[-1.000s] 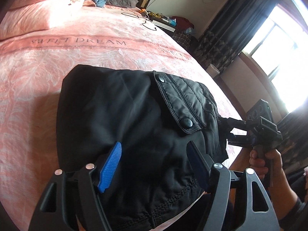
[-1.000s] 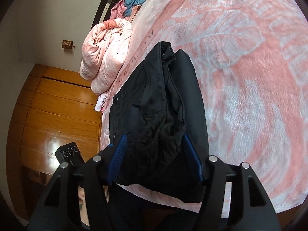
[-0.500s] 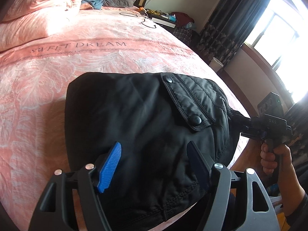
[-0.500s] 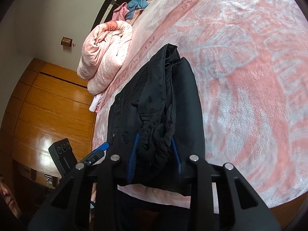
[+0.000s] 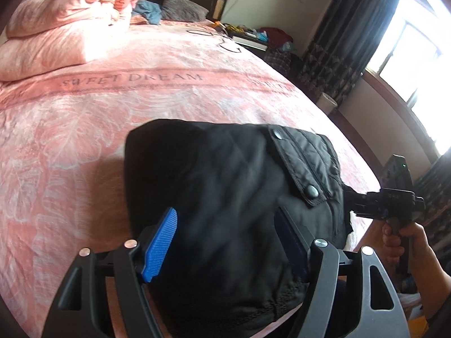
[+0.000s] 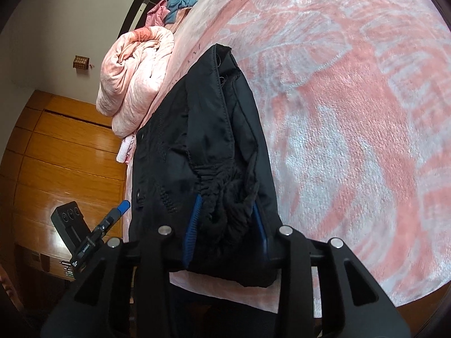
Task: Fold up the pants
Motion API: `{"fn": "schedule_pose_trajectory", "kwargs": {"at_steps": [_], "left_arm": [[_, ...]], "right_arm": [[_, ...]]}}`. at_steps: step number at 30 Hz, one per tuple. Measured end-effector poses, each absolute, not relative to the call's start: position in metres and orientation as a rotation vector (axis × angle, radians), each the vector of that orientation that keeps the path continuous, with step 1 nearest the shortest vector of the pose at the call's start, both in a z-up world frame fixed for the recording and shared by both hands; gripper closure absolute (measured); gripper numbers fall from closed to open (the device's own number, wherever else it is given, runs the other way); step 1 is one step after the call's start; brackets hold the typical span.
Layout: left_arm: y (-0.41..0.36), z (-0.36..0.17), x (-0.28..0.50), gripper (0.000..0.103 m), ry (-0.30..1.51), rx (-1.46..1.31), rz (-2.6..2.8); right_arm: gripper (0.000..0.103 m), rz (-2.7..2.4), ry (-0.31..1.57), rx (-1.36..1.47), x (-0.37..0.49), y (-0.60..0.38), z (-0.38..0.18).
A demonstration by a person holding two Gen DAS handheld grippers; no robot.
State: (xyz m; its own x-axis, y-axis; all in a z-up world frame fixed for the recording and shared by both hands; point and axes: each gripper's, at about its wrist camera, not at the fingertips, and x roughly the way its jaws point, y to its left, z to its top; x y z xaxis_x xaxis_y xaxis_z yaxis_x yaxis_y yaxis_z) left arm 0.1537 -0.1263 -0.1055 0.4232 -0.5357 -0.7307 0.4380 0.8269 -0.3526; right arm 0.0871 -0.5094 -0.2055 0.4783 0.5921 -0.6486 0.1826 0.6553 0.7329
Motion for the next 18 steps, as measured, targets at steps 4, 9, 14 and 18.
{"fn": "schedule_pose_trajectory", "kwargs": {"at_steps": [4, 9, 14, 18], "left_arm": [[-0.108, -0.104, 0.161, 0.022, 0.932, -0.13, -0.563], [-0.107, -0.117, 0.178, 0.018, 0.953, -0.09, -0.497], [-0.101, -0.144, 0.2, 0.016, 1.064, -0.158, -0.462], [-0.093, -0.156, 0.214, 0.015, 1.159, -0.268, -0.493]], "right_arm": [[0.059, 0.229, 0.973, 0.746, 0.09, -0.521, -0.157], [0.059, 0.323, 0.945, 0.666, 0.144, -0.498, -0.134], [0.064, 0.292, 1.05, 0.7, 0.201, -0.492, -0.18], [0.088, 0.264, 1.09, 0.747, 0.203, -0.506, -0.199]]}}
